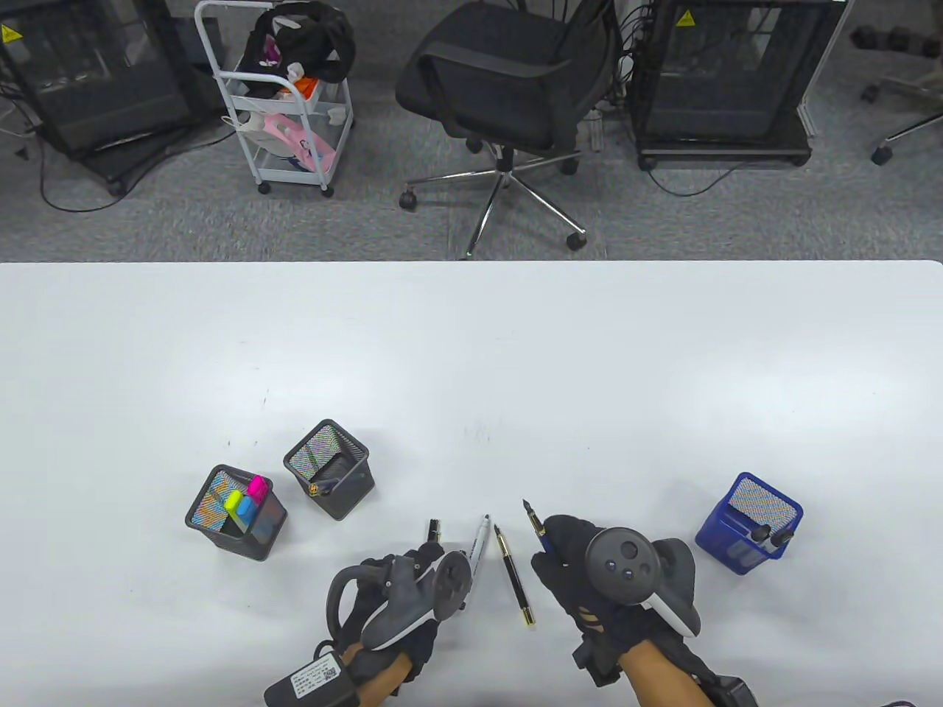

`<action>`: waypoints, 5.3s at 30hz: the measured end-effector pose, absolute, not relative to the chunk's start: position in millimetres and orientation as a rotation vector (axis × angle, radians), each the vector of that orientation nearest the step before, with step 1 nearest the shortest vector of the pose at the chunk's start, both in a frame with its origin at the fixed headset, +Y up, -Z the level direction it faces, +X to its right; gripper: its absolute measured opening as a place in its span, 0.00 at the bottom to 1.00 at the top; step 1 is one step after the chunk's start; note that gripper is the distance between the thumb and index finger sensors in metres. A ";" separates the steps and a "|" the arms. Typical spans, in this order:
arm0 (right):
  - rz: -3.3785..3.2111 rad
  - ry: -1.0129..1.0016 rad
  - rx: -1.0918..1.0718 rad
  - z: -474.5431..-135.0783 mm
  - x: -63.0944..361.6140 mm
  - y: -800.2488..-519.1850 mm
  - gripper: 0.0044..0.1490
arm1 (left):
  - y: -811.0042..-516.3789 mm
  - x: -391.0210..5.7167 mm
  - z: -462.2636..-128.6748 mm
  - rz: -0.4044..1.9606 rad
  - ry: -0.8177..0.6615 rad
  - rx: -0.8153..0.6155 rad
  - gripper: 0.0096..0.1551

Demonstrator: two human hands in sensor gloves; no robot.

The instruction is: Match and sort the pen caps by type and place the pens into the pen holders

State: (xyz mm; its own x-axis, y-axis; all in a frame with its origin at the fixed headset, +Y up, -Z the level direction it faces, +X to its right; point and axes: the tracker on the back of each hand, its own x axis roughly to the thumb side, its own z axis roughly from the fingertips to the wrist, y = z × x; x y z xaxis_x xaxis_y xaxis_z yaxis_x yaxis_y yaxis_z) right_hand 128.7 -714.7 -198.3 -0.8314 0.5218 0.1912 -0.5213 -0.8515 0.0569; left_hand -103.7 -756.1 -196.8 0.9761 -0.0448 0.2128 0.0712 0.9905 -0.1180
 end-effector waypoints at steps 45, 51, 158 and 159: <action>2.754 -0.048 0.687 -178.4 86.6 -701.9 0.31 | -689.2 -130.8 -184.2 0.490 -0.653 0.082 0.25; 2.669 -0.117 0.679 -176.5 81.0 -699.9 0.30 | -683.0 -130.5 -189.3 0.671 -0.606 0.090 0.23; 3.179 0.527 -0.048 -218.7 38.3 -750.5 0.41 | -696.1 -175.1 -195.5 0.342 -0.373 0.011 0.31; 3.167 0.515 -0.047 -219.0 39.2 -749.7 0.41 | -696.2 -174.8 -195.4 0.341 -0.374 0.007 0.31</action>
State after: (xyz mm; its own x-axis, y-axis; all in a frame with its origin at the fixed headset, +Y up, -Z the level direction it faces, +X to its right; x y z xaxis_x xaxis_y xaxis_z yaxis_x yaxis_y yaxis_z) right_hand 39.2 -749.7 -219.0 -0.9973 -0.0713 -0.0180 0.0619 -0.9462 0.3175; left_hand -174.8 -696.2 -195.4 0.8748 0.3249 0.3593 -0.3277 0.9432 -0.0552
